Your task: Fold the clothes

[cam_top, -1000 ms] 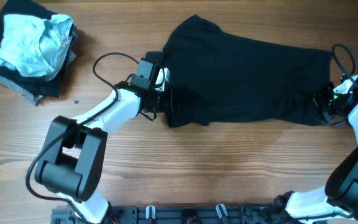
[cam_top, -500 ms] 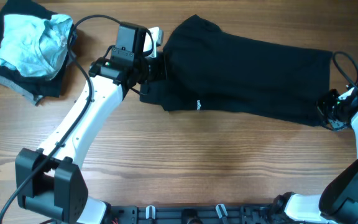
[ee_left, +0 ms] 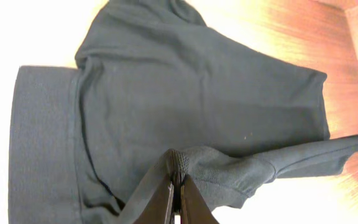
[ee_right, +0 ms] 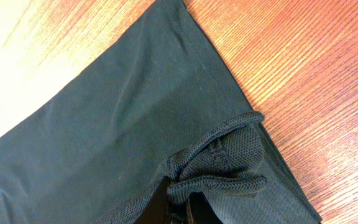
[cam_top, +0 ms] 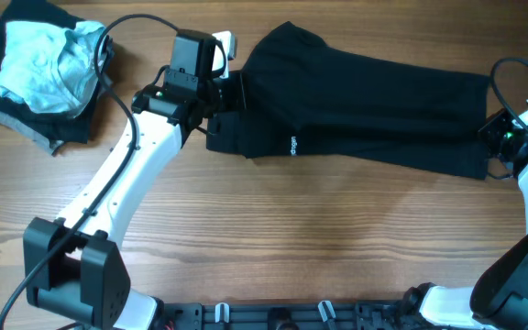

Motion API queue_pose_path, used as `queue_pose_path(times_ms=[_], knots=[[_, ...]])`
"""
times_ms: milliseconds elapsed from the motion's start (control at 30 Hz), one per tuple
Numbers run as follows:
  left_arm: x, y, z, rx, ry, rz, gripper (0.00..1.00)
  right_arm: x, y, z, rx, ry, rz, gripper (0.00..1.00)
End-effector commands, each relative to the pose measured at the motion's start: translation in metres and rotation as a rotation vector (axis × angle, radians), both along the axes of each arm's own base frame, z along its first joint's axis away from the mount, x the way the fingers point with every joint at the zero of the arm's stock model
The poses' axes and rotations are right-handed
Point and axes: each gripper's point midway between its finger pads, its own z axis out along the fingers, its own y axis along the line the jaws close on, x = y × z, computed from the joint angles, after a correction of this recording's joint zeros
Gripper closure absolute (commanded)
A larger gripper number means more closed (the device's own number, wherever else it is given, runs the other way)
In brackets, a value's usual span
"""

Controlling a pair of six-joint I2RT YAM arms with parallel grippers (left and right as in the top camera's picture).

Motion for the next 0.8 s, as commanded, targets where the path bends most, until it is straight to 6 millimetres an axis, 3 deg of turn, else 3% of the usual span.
queue_pose_path(times_ms=[0,133,200,233,267,333,400,467,600,667,767], knots=[[0.008,-0.010,-0.004,0.020,-0.037,-0.019,0.96,0.001,-0.006,0.010,-0.040,-0.009,-0.003,0.95],[0.016,-0.012,-0.043,0.058,0.022,-0.012,0.96,0.001,-0.005,-0.011,-0.009,0.040,0.000,0.95],[0.027,-0.015,-0.052,0.056,0.004,-0.007,0.96,0.004,-0.006,-0.022,-0.003,0.051,0.002,0.86],[0.033,-0.017,-0.054,0.049,-0.015,-0.006,0.90,0.007,-0.008,-0.024,-0.006,0.045,0.001,0.75],[0.039,-0.019,-0.056,0.045,-0.034,-0.004,0.67,0.011,-0.011,-0.024,-0.016,0.030,0.002,0.54],[0.048,-0.012,-0.058,0.066,-0.055,0.030,0.26,0.016,-0.014,-0.021,-0.032,0.007,0.004,0.31],[0.044,0.006,-0.067,0.089,0.000,0.059,0.14,0.010,-0.017,-0.024,-0.021,0.025,-0.011,0.24],[0.027,0.019,-0.083,0.106,0.109,0.060,0.14,0.001,-0.015,-0.031,0.000,0.067,-0.021,0.20],[-0.034,0.008,-0.112,0.161,0.295,-0.189,0.26,-0.028,-0.009,-0.048,0.042,0.203,-0.058,0.22],[-0.050,-0.001,-0.125,0.210,0.311,-0.291,0.27,-0.046,-0.008,-0.056,0.083,0.279,-0.153,0.30],[-0.056,-0.009,-0.145,0.280,0.317,-0.345,0.32,-0.062,0.002,-0.063,0.138,0.351,-0.189,0.36]])
